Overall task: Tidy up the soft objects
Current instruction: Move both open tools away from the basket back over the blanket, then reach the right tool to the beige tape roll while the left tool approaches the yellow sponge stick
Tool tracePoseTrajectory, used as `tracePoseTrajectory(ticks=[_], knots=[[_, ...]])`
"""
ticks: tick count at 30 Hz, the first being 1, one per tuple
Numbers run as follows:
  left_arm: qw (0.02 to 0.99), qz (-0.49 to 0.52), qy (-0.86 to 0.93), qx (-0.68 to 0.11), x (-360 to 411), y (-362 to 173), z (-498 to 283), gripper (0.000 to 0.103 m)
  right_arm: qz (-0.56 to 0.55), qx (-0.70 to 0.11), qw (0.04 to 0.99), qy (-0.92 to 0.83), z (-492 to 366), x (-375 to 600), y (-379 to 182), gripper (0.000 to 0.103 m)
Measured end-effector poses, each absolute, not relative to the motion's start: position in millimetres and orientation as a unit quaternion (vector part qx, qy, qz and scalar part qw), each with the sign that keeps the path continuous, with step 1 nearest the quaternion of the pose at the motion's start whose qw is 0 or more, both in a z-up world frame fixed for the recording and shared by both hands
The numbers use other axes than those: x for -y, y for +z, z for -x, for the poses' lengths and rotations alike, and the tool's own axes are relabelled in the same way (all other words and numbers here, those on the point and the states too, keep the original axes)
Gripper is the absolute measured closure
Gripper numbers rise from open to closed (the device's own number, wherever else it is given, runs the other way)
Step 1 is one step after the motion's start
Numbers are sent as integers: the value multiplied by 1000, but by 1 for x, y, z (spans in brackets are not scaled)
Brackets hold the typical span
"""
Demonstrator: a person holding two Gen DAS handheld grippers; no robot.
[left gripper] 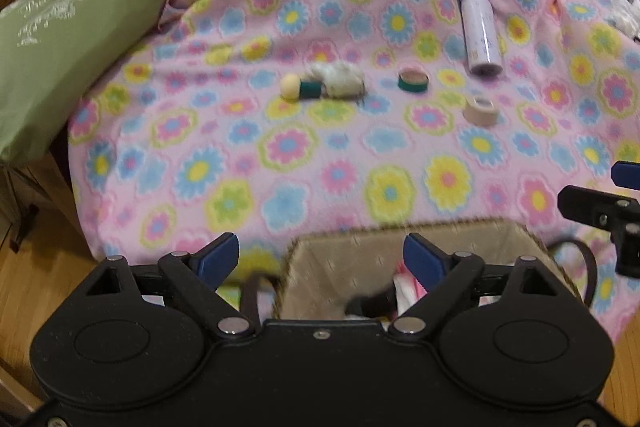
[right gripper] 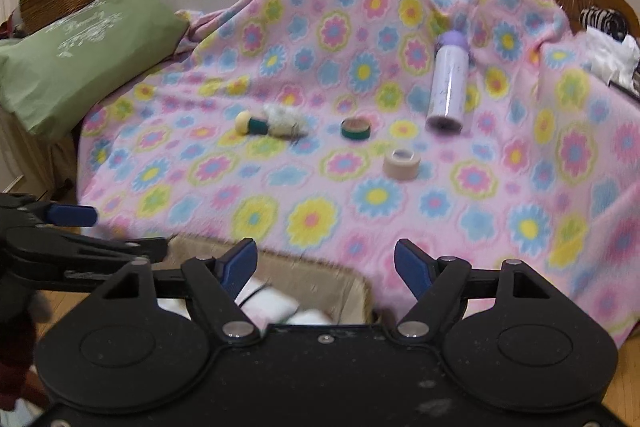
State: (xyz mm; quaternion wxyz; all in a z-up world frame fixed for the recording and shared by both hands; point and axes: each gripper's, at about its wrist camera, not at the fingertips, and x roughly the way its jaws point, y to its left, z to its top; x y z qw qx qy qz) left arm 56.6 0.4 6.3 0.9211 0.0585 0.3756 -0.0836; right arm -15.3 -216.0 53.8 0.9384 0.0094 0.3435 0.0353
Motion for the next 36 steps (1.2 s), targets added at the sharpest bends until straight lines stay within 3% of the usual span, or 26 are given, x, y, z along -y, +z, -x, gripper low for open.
tracePoseTrajectory(ticks=[10,20,26,30,32,36], knots=[[932,-58,-65,-352,-9,-4,-121,15,17,-322,947,-4,-57,234,34,25],[938,-76,-50,-335,-8,-30,-176,13,12,-323,945,-48,-120,249,-1,9],[936,-103,-73,-327,4,-34,-190,10,-1,-350,936,-36,-141,253,-14,9],[937,-121,-74,-320,8,-36,-202,6,0,-374,928,-15,-152,255,-21,15],[936,-122,-74,-323,8,-39,-208,6,1,-384,923,-6,-158,256,-25,27],[932,-114,-78,-335,6,-47,-220,6,28,-385,923,-4,-168,257,-28,31]])
